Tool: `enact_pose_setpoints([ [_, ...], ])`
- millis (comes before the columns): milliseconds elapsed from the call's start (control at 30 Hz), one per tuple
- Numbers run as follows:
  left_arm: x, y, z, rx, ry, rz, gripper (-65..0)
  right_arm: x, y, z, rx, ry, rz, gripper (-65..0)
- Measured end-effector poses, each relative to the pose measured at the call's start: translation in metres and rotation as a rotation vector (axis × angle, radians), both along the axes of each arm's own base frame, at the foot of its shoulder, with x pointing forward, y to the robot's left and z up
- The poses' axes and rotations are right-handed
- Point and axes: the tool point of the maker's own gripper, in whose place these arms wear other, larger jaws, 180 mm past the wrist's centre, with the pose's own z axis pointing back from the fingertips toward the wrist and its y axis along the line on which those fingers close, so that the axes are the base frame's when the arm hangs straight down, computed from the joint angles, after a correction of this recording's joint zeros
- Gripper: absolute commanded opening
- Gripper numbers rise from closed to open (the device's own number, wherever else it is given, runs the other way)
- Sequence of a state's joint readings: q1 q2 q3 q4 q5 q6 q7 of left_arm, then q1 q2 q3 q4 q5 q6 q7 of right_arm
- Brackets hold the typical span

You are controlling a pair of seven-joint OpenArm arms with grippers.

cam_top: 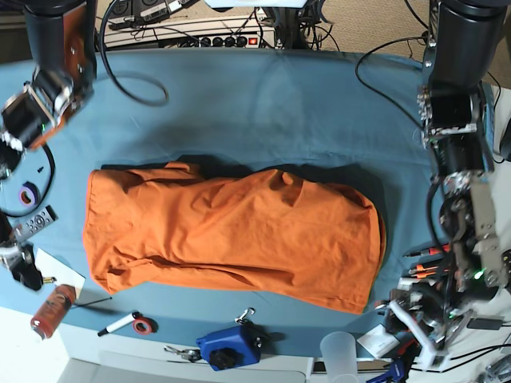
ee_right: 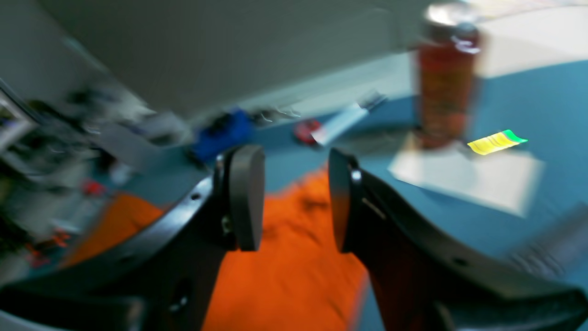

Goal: Layout the t-shirt on the table in an organized manner, then fold the t-shirt properly
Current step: 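Lower the stretched shirt flat onto the table and release both grippers, then grasp the shirt corner with the right gripper and drag it outward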

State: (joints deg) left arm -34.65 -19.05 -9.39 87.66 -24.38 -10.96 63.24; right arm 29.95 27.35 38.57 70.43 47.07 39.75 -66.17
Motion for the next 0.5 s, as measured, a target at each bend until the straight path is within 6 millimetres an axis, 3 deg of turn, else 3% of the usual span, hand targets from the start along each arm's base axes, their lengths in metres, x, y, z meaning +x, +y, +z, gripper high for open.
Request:
enact_pose_setpoints([
  [133, -0.046, 0.022, -0.055, 0.004, 0.144, 0.001, -26.6, -0.027, -0.006, -0.028, -0.051, 0.081, -0.005, -40.8],
  [300, -0.097, 0.074, -0.052, 0.046, 0.092, 0.109, -26.6, -0.058, -0.003, -0.057, -0.023, 0.168, 0.021, -40.8],
  [367, -0.125, 0.09, -0.062, 0.069, 0.118, 0.141, -26.6, -0.072, -0.003, -0.07, -0.003, 0.21, 0.031, -40.8],
  [500, -0.17, 0.111, -0.068, 0.067, 0.135, 0.182, -26.6, -0.102, -0.01, -0.091, 0.047, 0.259, 0.006, -40.8],
])
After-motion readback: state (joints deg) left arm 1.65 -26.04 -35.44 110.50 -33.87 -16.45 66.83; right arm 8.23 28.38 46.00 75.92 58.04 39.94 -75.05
